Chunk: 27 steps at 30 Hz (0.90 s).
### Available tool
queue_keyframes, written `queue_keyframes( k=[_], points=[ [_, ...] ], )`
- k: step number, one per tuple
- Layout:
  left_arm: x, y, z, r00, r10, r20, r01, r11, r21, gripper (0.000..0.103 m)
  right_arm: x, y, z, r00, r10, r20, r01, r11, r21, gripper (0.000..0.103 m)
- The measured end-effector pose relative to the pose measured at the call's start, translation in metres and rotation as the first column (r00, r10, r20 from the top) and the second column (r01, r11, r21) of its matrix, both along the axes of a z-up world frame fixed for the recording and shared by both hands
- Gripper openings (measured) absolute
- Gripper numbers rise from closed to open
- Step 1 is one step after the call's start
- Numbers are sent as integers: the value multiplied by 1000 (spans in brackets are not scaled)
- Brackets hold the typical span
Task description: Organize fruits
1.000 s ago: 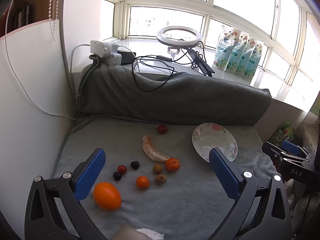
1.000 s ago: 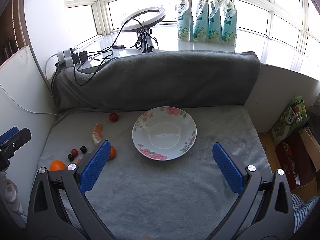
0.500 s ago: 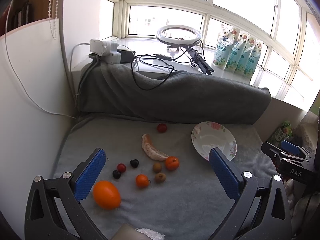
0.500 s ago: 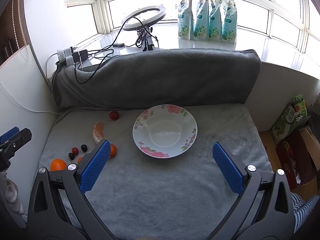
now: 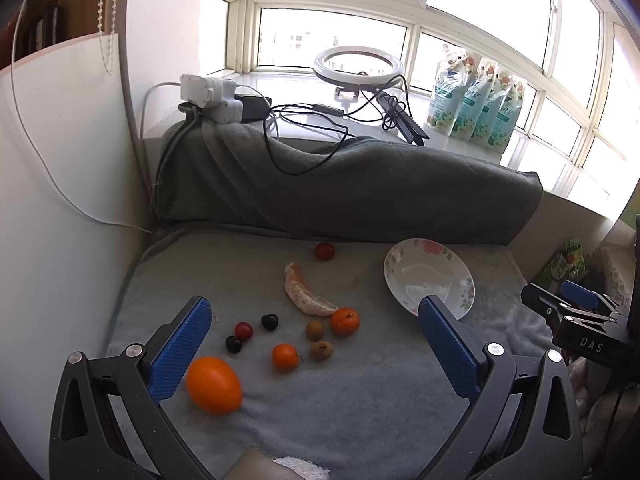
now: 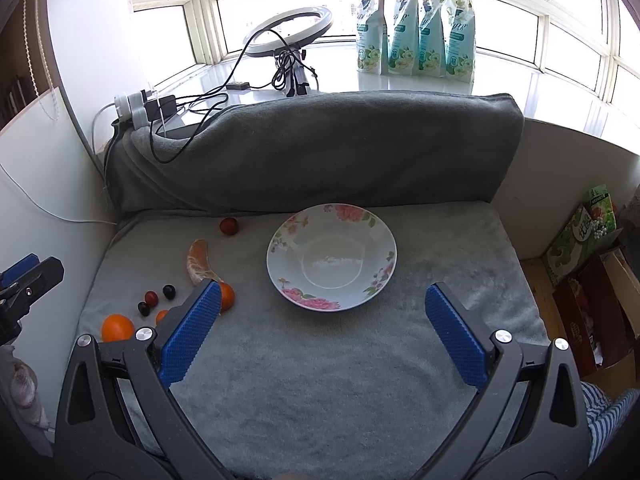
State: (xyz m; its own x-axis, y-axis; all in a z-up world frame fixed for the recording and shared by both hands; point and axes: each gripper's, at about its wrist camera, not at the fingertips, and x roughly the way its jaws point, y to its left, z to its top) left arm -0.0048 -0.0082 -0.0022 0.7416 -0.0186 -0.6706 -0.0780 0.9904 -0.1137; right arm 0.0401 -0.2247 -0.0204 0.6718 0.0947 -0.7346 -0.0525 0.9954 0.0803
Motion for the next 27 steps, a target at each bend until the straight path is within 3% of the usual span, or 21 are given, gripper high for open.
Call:
queue_keyframes(
  k=[27],
  points=[
    [-10,22,-17,995,60,-84,-63,997,-36,102,14,29,-15,992,104,-73,-103,995,16,103]
  ],
)
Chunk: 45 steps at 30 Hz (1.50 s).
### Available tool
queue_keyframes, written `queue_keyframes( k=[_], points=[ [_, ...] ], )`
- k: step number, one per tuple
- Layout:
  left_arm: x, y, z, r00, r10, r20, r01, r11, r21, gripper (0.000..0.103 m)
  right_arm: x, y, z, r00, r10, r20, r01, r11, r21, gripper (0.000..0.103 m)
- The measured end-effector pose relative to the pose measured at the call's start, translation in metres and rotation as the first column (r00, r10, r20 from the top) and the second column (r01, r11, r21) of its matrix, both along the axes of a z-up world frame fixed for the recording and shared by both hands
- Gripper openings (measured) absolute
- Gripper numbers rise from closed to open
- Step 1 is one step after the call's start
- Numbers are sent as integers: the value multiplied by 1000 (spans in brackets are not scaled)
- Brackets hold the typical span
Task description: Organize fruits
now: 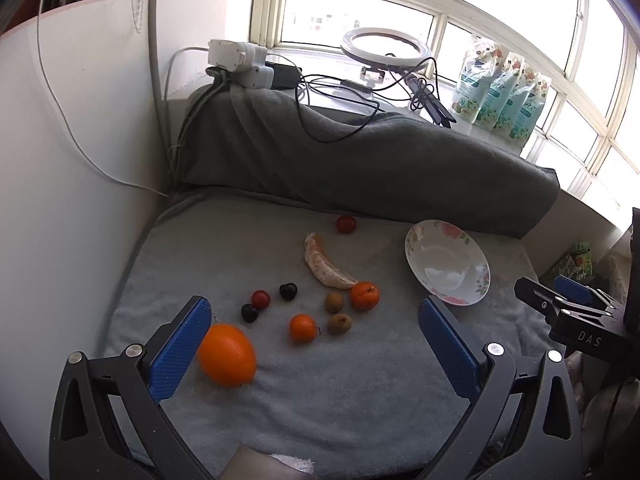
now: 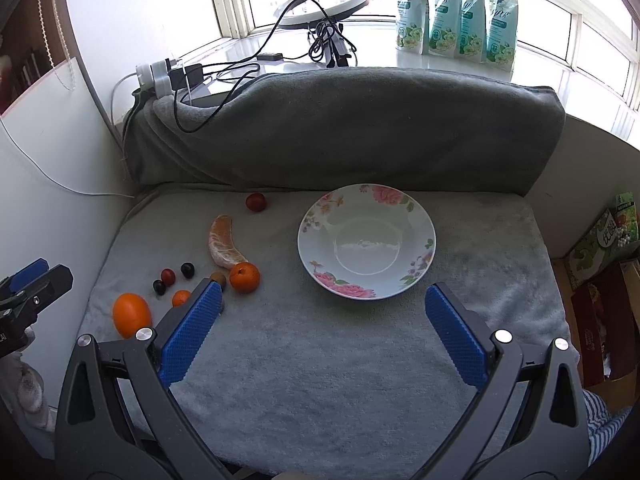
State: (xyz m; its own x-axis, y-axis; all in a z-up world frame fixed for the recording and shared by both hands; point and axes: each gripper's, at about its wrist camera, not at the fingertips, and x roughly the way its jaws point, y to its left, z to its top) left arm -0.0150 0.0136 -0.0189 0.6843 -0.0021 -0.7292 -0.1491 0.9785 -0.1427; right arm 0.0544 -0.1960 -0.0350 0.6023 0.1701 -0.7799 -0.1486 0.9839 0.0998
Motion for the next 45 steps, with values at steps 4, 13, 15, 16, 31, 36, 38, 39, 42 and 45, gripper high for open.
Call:
queue_keyframes(
  k=[4,13,15,16,31,36,38,39,42,45],
  points=[
    [-1,3,-3,1000,4,-10,-4,1000,-11,102,2,5,-1,1000,17,-4,-17,1000,1,103],
    [-2,17,-12,999,20,-31,-22,997,-77,102,13,14,-2,997,75,-17,-75,997,29,103],
    [-3,23,-16,999,24,-40,-28,995,-98,102,18,16,-3,995,94,-26,-93,995,47,103],
    [-3,25,-18,999,25,-46,-30,994,-110,102,21,17,-5,994,104,-34,-102,993,57,103],
    [-18,81,-66,983,94,-156,-135,950,-282,84,54,67,-41,936,307,-174,-272,941,201,98],
    [-20,97,-85,978,88,-189,-148,934,-327,82,63,96,-57,896,384,-221,-329,911,249,96],
    [-20,102,-93,976,87,-200,-154,925,-347,82,67,109,-63,879,416,-236,-355,898,261,95],
    [-20,105,-97,975,88,-206,-159,921,-356,81,69,116,-67,867,432,-247,-367,891,269,95],
    [-17,108,-110,970,78,-230,-159,918,-363,73,74,137,-77,831,481,-279,-396,864,310,94],
    [-16,112,-121,966,73,-247,-166,911,-378,73,77,160,-88,799,521,-302,-424,843,332,94]
  ],
)
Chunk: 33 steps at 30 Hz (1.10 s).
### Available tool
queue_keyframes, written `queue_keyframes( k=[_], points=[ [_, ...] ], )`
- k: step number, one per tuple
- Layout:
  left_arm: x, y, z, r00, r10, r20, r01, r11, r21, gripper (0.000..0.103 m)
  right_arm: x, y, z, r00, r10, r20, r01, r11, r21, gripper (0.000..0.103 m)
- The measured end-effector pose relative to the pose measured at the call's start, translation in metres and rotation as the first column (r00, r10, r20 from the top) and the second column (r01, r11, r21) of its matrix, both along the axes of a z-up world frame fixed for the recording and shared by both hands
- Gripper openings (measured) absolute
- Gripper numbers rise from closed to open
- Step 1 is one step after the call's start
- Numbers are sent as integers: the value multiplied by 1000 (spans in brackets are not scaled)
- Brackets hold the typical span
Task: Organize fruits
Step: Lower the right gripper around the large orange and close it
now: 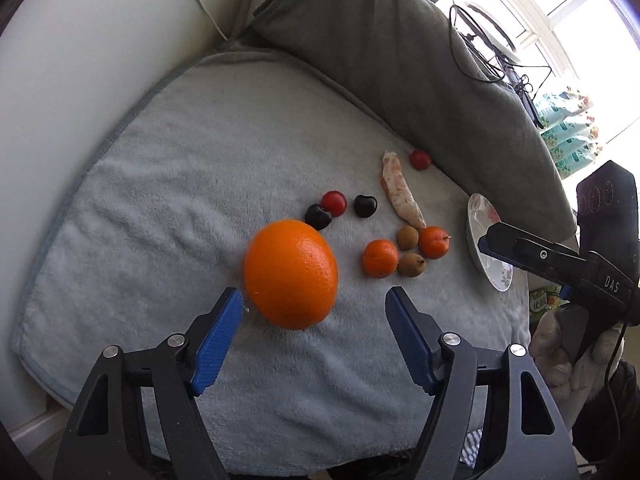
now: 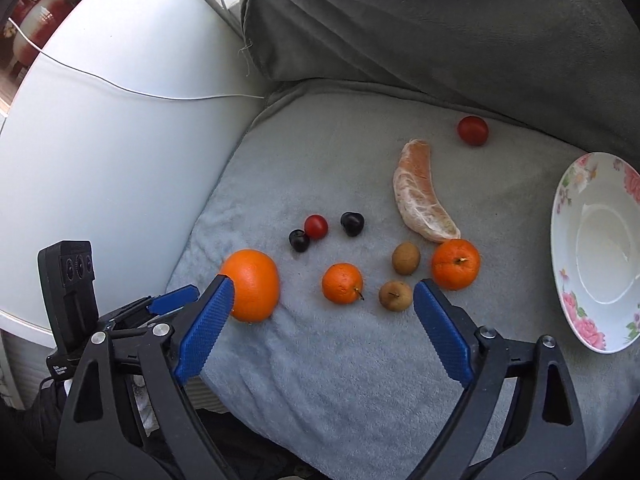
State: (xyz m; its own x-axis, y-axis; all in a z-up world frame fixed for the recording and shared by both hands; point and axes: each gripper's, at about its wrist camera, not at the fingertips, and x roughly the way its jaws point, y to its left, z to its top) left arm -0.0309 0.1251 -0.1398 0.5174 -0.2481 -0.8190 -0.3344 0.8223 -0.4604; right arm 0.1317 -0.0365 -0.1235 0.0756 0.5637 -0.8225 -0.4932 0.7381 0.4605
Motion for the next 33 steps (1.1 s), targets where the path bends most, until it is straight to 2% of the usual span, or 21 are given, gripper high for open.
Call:
queue_keyframes(
  k=[6,13,18,30,33],
  points=[
    [0,2,-15,1000,-3,-20,2,999,-34,72,-2,41,-24,993,94,-71,-94,996,6,93],
    [5,0,-24,1000,-11,-22,10,998,-55,71,-5,72,-49,979,155,-132,-156,988,-2,91],
    [9,0,-26,1000,-8,-23,7,998,-57,70,-6,82,-60,972,172,-159,-175,985,-4,90],
    [10,5,-37,999,-2,-39,0,998,-68,69,-7,98,-78,957,206,-206,-208,978,12,79],
    [10,7,-40,999,2,-49,-6,998,-65,63,-7,103,-82,953,210,-219,-210,977,25,78]
  ],
)
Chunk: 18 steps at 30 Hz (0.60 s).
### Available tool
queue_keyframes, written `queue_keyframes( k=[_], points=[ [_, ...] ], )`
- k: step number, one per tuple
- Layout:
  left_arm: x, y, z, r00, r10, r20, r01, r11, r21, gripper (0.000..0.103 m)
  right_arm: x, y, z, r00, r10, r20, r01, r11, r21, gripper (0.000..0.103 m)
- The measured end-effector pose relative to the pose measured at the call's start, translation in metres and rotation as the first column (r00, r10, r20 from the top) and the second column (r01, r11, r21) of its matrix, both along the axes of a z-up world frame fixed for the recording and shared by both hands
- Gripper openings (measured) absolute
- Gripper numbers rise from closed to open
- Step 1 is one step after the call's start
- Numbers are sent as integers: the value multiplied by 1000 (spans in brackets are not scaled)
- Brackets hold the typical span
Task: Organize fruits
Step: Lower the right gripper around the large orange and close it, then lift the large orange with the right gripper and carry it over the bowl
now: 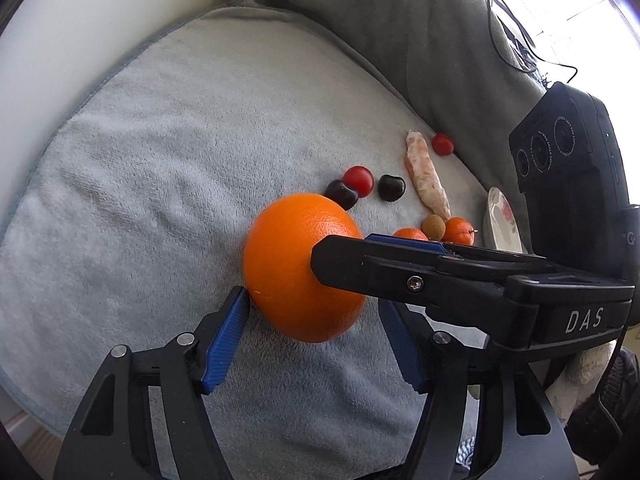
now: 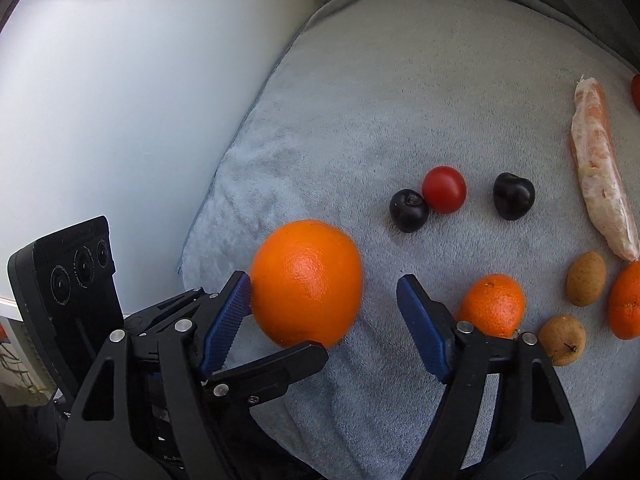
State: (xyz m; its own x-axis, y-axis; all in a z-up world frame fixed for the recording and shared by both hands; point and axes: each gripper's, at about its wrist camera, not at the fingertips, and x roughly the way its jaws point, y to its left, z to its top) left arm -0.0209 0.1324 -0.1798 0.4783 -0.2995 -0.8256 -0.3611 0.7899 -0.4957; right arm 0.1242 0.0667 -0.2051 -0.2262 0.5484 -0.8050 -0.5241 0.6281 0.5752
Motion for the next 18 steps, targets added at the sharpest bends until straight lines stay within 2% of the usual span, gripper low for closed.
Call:
queue_keyframes(
  k=[1,5,13,18],
  points=[
    [0,1,-1,1000,1,-3,-1,1000,-1,60,0,0,0,1000,3,-11,-3,1000,8,75],
    [-1,4,-3,1000,-3,2,3,1000,-5,61,-1,6,-6,999,12,-45,-10,999,31,66],
    [1,-1,0,1000,-20,3,20,1000,16,61,-3,6,-5,999,5,-42,-3,999,41,65],
    [6,-9,8,999,-36,17,36,999,32,60,-1,-10,7,999,-24,-23,25,998,59,64]
  ],
)
